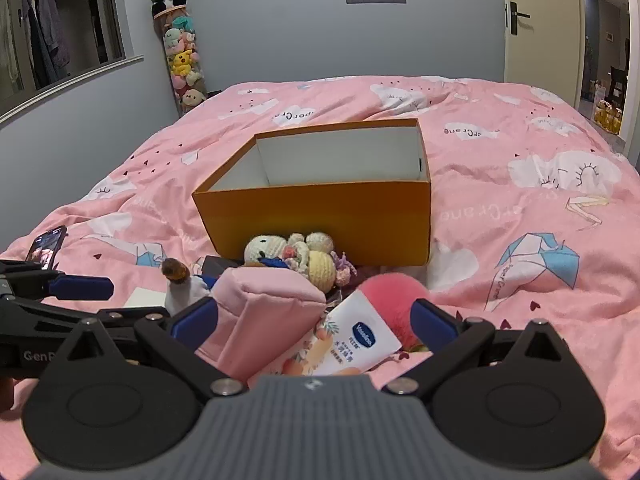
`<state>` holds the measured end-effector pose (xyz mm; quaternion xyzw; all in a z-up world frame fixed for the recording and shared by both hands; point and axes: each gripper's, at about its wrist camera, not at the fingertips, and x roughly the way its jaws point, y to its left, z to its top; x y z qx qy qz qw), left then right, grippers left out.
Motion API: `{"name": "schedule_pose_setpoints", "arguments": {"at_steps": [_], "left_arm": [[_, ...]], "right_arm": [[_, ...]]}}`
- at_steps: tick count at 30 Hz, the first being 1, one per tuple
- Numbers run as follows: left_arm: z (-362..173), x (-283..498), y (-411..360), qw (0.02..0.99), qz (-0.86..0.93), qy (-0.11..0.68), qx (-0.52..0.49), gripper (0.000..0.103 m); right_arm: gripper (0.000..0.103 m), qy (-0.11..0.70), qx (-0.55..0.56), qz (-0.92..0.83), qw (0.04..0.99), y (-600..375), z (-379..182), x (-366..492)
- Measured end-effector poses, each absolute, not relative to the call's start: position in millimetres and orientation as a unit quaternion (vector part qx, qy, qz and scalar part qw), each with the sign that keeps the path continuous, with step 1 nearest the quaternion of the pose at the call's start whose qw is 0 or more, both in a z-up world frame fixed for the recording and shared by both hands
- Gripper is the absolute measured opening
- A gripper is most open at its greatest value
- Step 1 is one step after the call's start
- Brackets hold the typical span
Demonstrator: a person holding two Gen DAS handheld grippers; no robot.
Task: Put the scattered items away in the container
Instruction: 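Move left tool to the duck plush while right tool approaches the pink pouch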
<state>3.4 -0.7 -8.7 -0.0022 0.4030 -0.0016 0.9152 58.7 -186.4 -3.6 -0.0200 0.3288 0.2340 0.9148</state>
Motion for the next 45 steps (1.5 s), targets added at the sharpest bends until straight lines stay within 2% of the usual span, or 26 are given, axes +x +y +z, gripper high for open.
{"name": "schedule_pose_setpoints", "arguments": {"at_steps": [45], "left_arm": [[-11.1, 0.8, 1.0, 0.915, -0.013, 0.404, -0.001, 0.08]], "right_arm": [[0.103, 0.338, -0.021, 0.247, 0.908, -187.0, -6.7, 60.3]]}}
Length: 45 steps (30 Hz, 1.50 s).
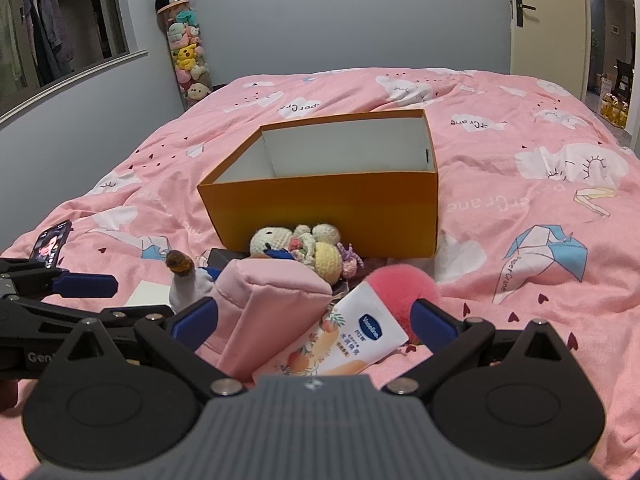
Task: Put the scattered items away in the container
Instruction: 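Move left tool to the duck plush while right tool approaches the pink pouch, then close left tool on the duck plush while right tool closes on the pink pouch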
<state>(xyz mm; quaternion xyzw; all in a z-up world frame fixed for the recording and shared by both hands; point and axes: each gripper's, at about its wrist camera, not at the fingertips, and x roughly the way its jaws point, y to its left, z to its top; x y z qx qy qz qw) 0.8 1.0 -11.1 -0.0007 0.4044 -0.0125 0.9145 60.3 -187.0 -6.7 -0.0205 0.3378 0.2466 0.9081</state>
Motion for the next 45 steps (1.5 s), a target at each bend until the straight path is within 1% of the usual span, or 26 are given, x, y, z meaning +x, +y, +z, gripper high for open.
{"name": "schedule_pose_setpoints", "arguments": {"at_steps": [4, 5, 6, 7, 8, 9, 10, 12, 13, 19, 21, 25, 32, 34, 35, 36, 37, 39, 41, 42, 45], "left_arm": [[-9, -1, 4, 0.915, -0.037, 0.402, 0.001, 0.08], [-9, -1, 5, 0.915, -0.041, 0.402, 0.0, 0.08], [-8, -1, 6, 0.915, -0.045, 0.401, -0.003, 0.08], [-7, -1, 8, 0.916, -0.048, 0.398, -0.006, 0.08], [-6, -2, 9, 0.917, -0.052, 0.396, -0.009, 0.078], [-5, -2, 11, 0.917, -0.058, 0.394, -0.012, 0.073], [-5, -2, 11, 0.916, -0.063, 0.395, -0.014, 0.071], [-5, 2, 13, 0.915, -0.069, 0.396, -0.017, 0.064], [-5, 5, 14, 0.915, -0.072, 0.396, -0.02, 0.063], [-10, 27, 12, 0.912, -0.082, 0.402, -0.013, 0.061], [-16, 33, 14, 0.909, -0.078, 0.41, -0.008, 0.061], [-27, 40, 22, 0.901, -0.082, 0.426, -0.022, 0.061], [-35, 51, 38, 0.898, -0.082, 0.429, -0.057, 0.061], [-38, 53, 43, 0.896, -0.088, 0.429, -0.072, 0.057], [-39, 54, 45, 0.895, -0.092, 0.429, -0.079, 0.05], [-40, 55, 46, 0.894, -0.094, 0.43, -0.084, 0.047], [-40, 56, 46, 0.894, -0.094, 0.43, -0.088, 0.047], [-41, 57, 48, 0.894, -0.094, 0.429, -0.092, 0.046], [-41, 57, 49, 0.894, -0.095, 0.428, -0.096, 0.045], [-40, 57, 50, 0.894, -0.095, 0.426, -0.098, 0.044], [-39, 57, 51, 0.896, -0.095, 0.423, -0.1, 0.043]], "right_arm": [[0.101, 0.347, -0.023, 0.248, 0.904, -192, -5, 66], [0.099, 0.35, -0.022, 0.249, 0.903, -193, -5, 68], [0.093, 0.354, -0.02, 0.249, 0.901, -195, -6, 70], [0.089, 0.359, -0.017, 0.25, 0.899, -196, -6, 71], [0.082, 0.366, -0.012, 0.254, 0.895, -197, -7, 73], [0.077, 0.372, -0.007, 0.259, 0.891, -198, -8, 75], [0.076, 0.377, -0.003, 0.265, 0.888, -198, -8, 76], [0.076, 0.382, 0.001, 0.275, 0.882, -196, -9, 78], [0.076, 0.383, 0.003, 0.281, 0.88, -194, -8, 79], [0.076, 0.395, 0.01, 0.311, 0.865, -178, -6, 87], [0.078, 0.4, 0.008, 0.312, 0.861, -173, -8, 91], [0.08, 0.414, 0.014, 0.316, 0.854, -166, -14, 99], [0.08, 0.429, 0.024, 0.327, 0.842, -153, -18, 114], [0.08, 0.432, 0.025, 0.331, 0.839, -149, -18, 117], [0.079, 0.432, 0.025, 0.332, 0.838, -147, -18, 119], [0.077, 0.433, 0.024, 0.333, 0.837, -145, -19, 120], [0.074, 0.433, 0.023, 0.334, 0.837, -144, -20, 121], [0.065, 0.432, 0.023, 0.338, 0.836, -141, -20, 123], [0.059, 0.429, 0.018, 0.346, 0.834, -137, -19, 123], [0.048, 0.427, 0.016, 0.351, 0.833, -135, -18, 123], [0.043, 0.421, 0.006, 0.362, 0.832, -132, -15, 121]]}}
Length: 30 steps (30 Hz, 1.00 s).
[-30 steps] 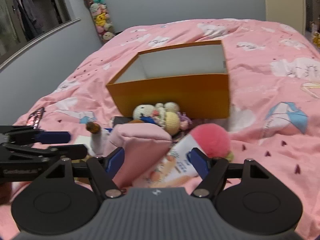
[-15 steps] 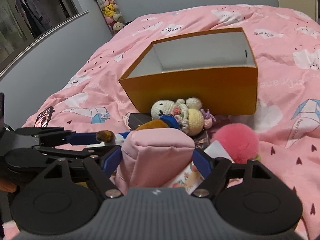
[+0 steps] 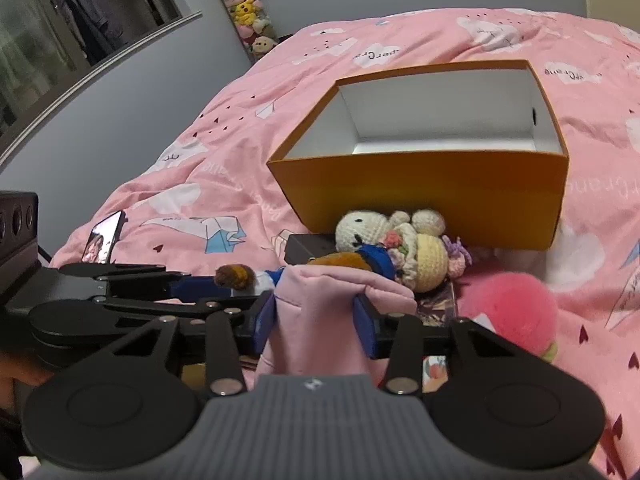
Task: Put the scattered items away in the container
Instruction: 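Close left tool on the duck plush while right tool closes on the pink pouch, then lift the duck plush with left tool while right tool lifts the pouch toward the box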
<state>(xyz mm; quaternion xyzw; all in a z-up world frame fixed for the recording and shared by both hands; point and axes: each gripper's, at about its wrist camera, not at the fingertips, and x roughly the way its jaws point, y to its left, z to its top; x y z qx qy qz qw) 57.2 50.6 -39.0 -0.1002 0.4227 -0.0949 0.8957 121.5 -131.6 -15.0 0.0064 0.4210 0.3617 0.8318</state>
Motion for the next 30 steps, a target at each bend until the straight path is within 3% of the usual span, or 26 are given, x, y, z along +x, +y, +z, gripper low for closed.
{"name": "schedule_pose_setpoints", "arguments": {"at_steps": [6, 18, 27, 30], "left_arm": [[-31, 56, 58, 0.901, -0.082, 0.41, -0.116, 0.042], [1, 62, 82, 0.926, -0.04, 0.346, -0.148, 0.041], [-31, 68, 95, 0.912, -0.015, 0.376, -0.163, 0.041], [-37, 67, 96, 0.907, -0.021, 0.388, -0.164, 0.043]], "right_arm": [[0.032, 0.413, 0.011, 0.379, 0.828, -133, -5, 127], [0.029, 0.358, 0.038, 0.425, 0.83, -126, 36, 153], [0.025, 0.409, 0.045, 0.39, 0.824, -124, -1, 182], [0.029, 0.425, 0.047, 0.37, 0.824, -131, -14, 188]]}}
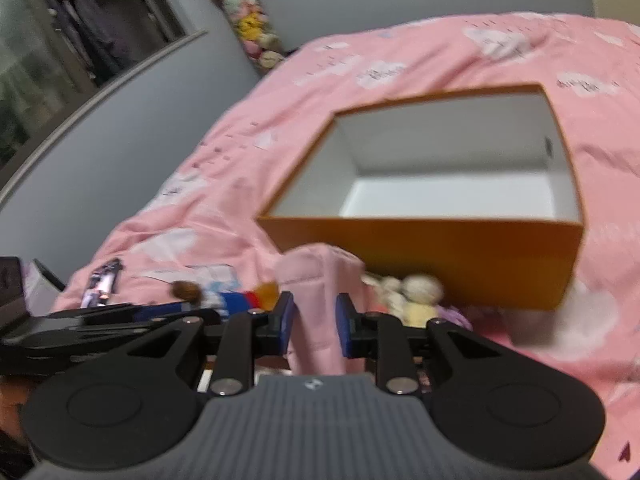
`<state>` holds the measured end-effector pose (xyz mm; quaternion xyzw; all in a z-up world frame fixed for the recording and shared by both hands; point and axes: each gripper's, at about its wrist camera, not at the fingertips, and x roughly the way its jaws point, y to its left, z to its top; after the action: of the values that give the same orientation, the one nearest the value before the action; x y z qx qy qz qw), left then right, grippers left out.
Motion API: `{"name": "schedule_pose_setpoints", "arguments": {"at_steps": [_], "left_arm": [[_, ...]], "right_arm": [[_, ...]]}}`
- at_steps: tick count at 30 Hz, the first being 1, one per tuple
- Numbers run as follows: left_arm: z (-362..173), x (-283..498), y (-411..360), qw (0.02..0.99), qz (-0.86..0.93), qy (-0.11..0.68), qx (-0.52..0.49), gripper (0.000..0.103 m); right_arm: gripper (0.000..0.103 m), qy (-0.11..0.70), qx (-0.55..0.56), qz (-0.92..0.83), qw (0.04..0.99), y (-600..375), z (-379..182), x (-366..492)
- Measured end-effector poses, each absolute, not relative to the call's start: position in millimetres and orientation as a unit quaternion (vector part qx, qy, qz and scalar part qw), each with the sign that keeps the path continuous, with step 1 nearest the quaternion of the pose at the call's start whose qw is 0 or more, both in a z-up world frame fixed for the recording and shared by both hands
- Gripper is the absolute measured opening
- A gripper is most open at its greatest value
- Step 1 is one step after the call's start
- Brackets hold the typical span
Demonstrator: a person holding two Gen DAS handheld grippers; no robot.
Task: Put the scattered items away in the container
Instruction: 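Lift the duck plush with left tool while right tool lifts the pouch toward the box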
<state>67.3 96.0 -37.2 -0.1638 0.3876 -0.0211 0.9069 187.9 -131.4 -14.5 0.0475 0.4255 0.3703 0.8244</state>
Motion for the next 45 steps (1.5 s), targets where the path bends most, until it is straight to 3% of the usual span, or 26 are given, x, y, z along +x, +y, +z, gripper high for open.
{"name": "schedule_pose_setpoints", "arguments": {"at_steps": [9, 14, 18, 21, 34, 45], "left_arm": [[-47, 79, 81, 0.899, -0.034, 0.415, -0.135, 0.058], [-53, 87, 76, 0.886, -0.036, 0.445, -0.126, 0.058], [-58, 89, 76, 0.879, -0.042, 0.457, -0.128, 0.056], [-58, 87, 76, 0.879, -0.046, 0.456, -0.129, 0.049], [-21, 74, 85, 0.905, -0.052, 0.386, -0.173, 0.046], [21, 109, 85, 0.935, -0.053, 0.313, -0.158, 0.046]], "right_arm": [[0.052, 0.428, 0.038, 0.375, 0.821, -127, -20, 185], [0.062, 0.434, 0.015, 0.396, 0.809, -115, -23, 175], [0.057, 0.43, -0.003, 0.392, 0.813, -108, -28, 175], [0.037, 0.431, -0.001, 0.396, 0.811, -108, -30, 177], [0.035, 0.383, 0.026, 0.415, 0.825, -125, 15, 184], [0.035, 0.325, 0.011, 0.408, 0.853, -117, 53, 212]]}}
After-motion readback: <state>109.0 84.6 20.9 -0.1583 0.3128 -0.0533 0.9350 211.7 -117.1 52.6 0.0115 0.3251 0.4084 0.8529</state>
